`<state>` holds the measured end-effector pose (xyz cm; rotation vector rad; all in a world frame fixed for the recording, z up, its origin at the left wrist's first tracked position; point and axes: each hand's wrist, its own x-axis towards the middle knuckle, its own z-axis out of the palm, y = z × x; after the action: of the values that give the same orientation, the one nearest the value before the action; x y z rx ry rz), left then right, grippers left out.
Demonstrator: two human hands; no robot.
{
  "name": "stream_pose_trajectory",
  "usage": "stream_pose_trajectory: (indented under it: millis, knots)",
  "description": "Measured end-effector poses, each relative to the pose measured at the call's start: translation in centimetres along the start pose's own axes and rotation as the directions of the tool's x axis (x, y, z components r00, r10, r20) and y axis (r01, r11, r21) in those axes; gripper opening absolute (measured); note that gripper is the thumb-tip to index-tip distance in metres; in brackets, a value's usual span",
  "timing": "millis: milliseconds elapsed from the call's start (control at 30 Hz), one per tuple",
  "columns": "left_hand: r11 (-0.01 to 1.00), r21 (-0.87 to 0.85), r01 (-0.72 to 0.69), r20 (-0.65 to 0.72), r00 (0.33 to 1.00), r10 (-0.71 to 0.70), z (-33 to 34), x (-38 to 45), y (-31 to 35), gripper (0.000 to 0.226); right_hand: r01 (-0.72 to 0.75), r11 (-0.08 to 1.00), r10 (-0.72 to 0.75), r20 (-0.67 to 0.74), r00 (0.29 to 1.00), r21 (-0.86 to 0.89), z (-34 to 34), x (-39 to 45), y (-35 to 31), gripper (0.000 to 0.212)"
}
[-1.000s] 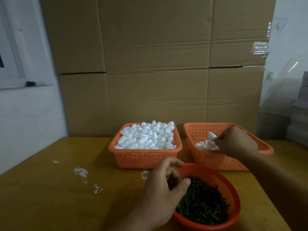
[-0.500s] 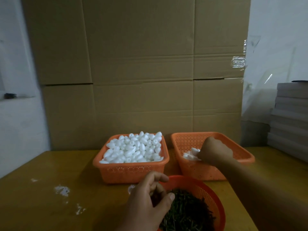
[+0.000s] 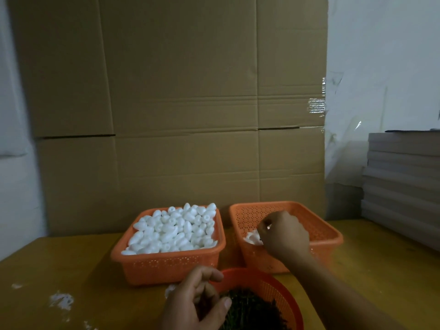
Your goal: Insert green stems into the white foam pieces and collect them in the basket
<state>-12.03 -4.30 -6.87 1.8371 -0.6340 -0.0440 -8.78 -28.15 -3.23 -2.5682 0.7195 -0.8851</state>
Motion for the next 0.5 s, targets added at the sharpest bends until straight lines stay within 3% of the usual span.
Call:
stream_pose_trajectory:
  millis: [133, 267, 500]
  knots:
    - [0.998, 0.021, 0.052, -0.007, 0.999, -0.052, 0.1, 0.4, -0.3, 0.033, 0.030, 0.995, -0.025, -0.051, 0.998, 0.098, -0.3, -2.0, -1.2, 0.020]
    - [0.999, -0.036, -0.022, 0.002, 1.000, 0.022, -0.4, 0.4, -0.1, 0.039, 0.044, 0.980, -0.037, -0.041, 0.998, 0.195, -1.1, -4.0, -1.9, 0.019]
    - [0.998, -0.034, -0.051, 0.005, 0.999, 0.052, -0.8, 0.7, -0.8, 0.031, 0.100, 0.981, -0.113, 0.075, 0.991, 0.164, -1.2, -7.6, -2.4, 0.022]
